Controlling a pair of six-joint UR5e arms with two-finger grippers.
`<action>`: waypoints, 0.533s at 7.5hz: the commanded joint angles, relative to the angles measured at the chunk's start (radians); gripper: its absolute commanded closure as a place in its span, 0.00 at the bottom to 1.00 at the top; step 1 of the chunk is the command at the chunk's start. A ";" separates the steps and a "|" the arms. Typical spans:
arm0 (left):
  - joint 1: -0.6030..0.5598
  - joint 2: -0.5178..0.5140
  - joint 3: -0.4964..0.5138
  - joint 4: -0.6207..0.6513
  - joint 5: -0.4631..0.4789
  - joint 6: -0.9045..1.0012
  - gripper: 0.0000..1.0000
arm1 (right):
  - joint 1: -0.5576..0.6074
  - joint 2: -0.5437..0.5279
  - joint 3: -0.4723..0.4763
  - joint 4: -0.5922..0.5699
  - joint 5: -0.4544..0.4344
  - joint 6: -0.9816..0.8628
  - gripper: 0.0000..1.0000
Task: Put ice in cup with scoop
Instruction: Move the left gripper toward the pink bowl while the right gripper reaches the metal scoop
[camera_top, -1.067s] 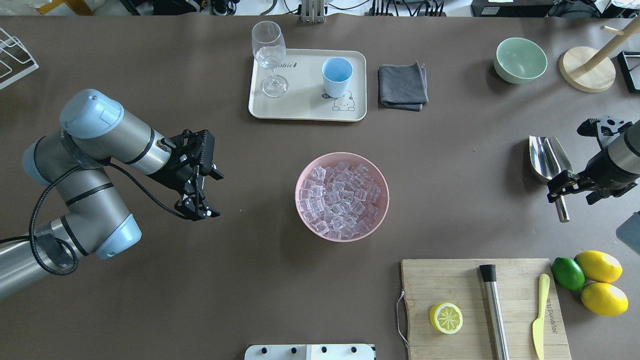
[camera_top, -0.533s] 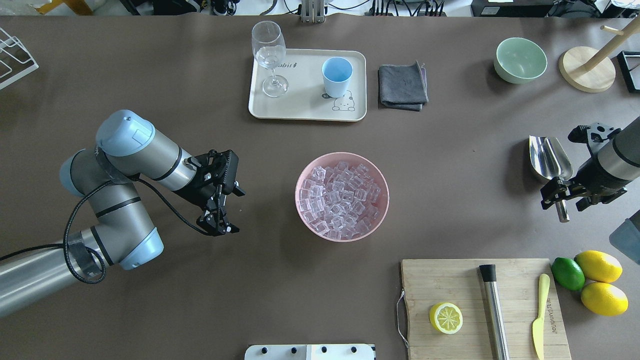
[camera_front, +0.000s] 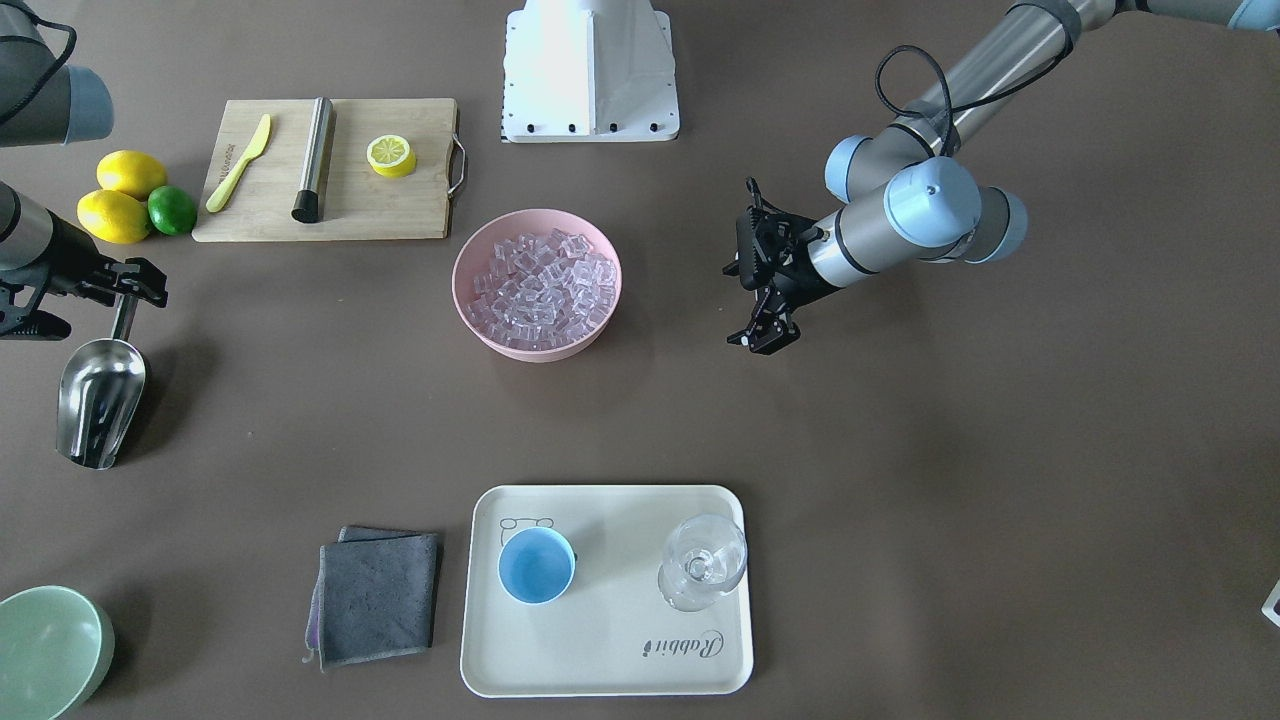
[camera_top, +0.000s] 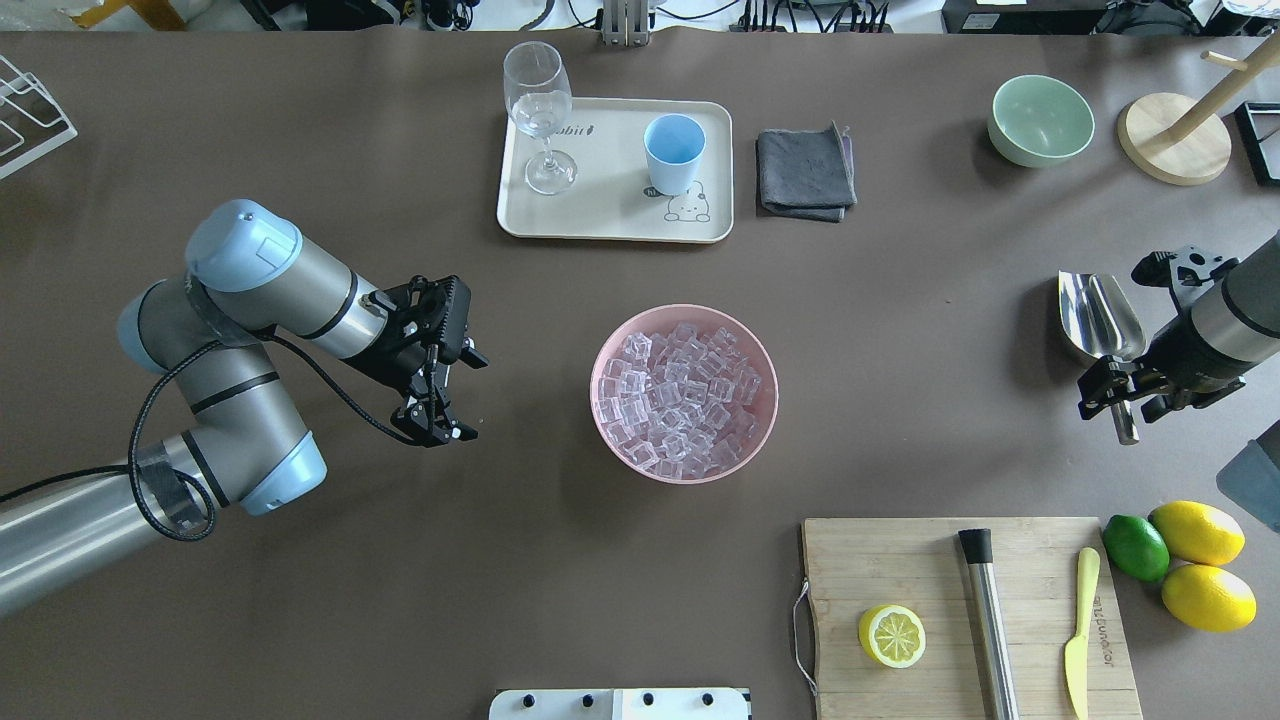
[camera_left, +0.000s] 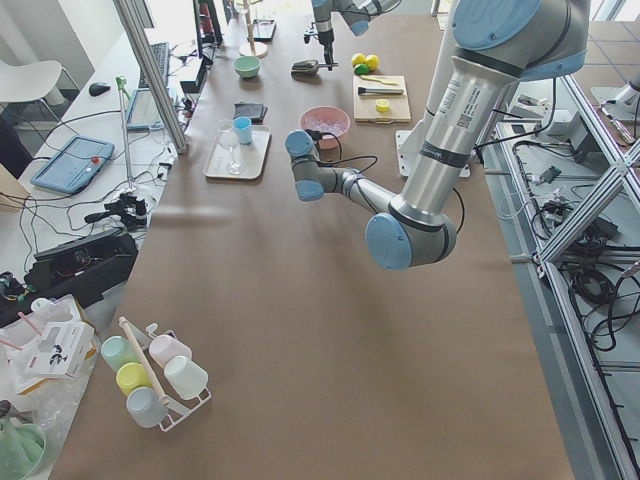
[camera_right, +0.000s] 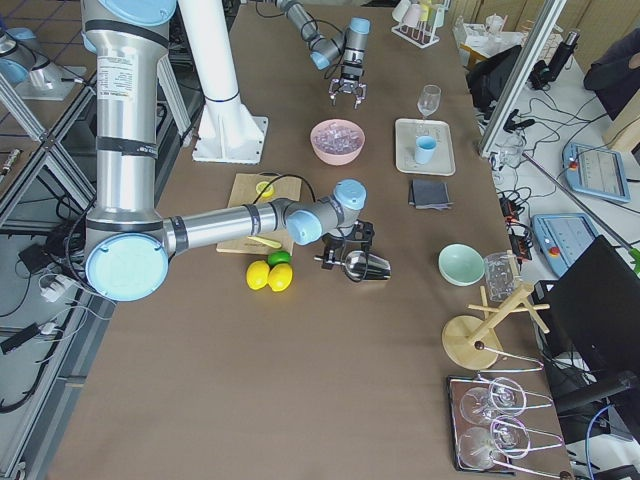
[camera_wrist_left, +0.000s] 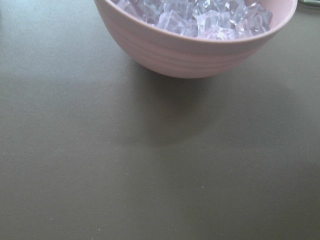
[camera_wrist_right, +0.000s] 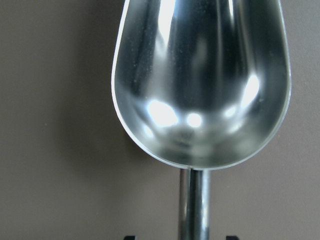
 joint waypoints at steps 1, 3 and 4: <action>-0.020 0.046 -0.081 -0.005 -0.003 0.000 0.01 | 0.000 -0.006 0.000 0.002 0.001 -0.006 0.48; -0.006 0.118 -0.124 -0.007 -0.001 0.000 0.01 | 0.000 -0.012 -0.001 0.002 0.000 -0.009 0.48; 0.029 0.147 -0.138 -0.034 0.000 0.000 0.01 | -0.002 -0.012 -0.003 0.002 0.000 -0.009 0.48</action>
